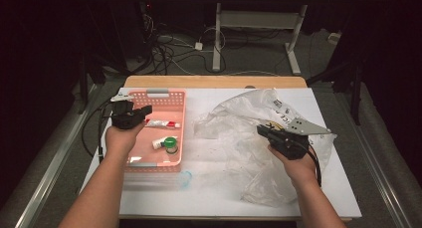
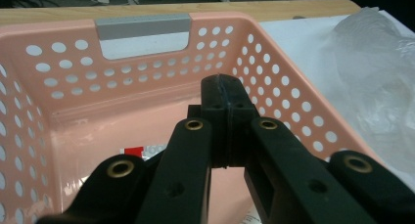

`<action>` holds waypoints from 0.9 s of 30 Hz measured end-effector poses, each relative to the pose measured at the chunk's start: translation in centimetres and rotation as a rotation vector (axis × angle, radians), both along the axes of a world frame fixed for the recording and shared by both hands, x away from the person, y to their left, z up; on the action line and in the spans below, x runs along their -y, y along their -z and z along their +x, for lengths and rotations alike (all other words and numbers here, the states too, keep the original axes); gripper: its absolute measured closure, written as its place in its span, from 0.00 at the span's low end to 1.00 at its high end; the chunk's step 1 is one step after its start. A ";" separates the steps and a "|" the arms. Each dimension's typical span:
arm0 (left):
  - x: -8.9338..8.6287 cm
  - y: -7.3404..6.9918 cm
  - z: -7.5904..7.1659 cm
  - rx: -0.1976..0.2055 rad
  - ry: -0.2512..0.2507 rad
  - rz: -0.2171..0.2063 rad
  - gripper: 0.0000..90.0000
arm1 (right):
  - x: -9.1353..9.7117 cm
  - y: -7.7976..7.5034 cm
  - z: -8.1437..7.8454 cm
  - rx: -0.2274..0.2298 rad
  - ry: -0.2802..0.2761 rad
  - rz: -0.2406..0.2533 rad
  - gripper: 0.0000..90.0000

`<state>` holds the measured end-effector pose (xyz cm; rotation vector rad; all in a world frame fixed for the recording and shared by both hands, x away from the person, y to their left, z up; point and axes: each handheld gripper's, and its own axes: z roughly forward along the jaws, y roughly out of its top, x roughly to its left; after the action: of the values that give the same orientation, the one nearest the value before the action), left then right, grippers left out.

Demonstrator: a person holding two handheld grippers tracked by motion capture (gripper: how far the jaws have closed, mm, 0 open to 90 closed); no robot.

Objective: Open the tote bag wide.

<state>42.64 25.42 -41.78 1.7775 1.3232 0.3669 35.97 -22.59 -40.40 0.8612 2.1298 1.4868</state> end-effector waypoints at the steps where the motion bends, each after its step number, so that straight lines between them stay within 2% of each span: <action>1: 0.1 0.1 0.2 0.001 0.000 0.005 0.97 | 0.1 0.0 0.0 0.001 0.001 0.006 1.00; 3: 0.0 0.3 0.7 -0.003 -0.002 0.005 0.97 | 0.1 0.0 0.1 -0.005 0.003 0.008 1.00; 6: -0.3 0.9 1.6 -0.031 -0.017 -0.006 0.97 | 0.1 0.2 0.2 -0.009 0.001 0.004 1.00; 8: -0.2 1.3 2.2 -0.043 -0.022 0.012 0.97 | 0.0 0.3 0.2 -0.010 0.002 -0.004 1.00; 13: 0.0 2.1 3.5 -0.076 -0.028 0.017 0.97 | 0.0 0.2 0.0 -0.006 0.006 -0.005 1.00; 16: 0.2 2.7 4.1 -0.112 -0.026 0.037 0.97 | 0.1 0.3 0.0 -0.008 0.004 -0.003 1.00; 21: 0.8 3.9 5.4 -0.207 -0.008 0.151 0.97 | -0.2 0.5 -0.1 -0.015 -0.001 -0.008 1.00; 23: 1.1 4.3 5.7 -0.237 -0.008 0.171 0.97 | -0.2 0.5 0.0 -0.012 -0.007 -0.010 1.00; 25: 1.3 4.6 6.0 -0.257 -0.001 0.216 0.97 | -0.3 0.5 0.0 -0.016 -0.007 -0.006 1.00; 27: 1.4 4.9 6.3 -0.273 0.005 0.238 0.97 | -0.4 0.5 0.0 -0.017 -0.007 -0.002 1.00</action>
<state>48.93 23.97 -46.67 2.0869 1.5142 0.2963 35.95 -22.20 -40.90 0.8698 2.1480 1.4858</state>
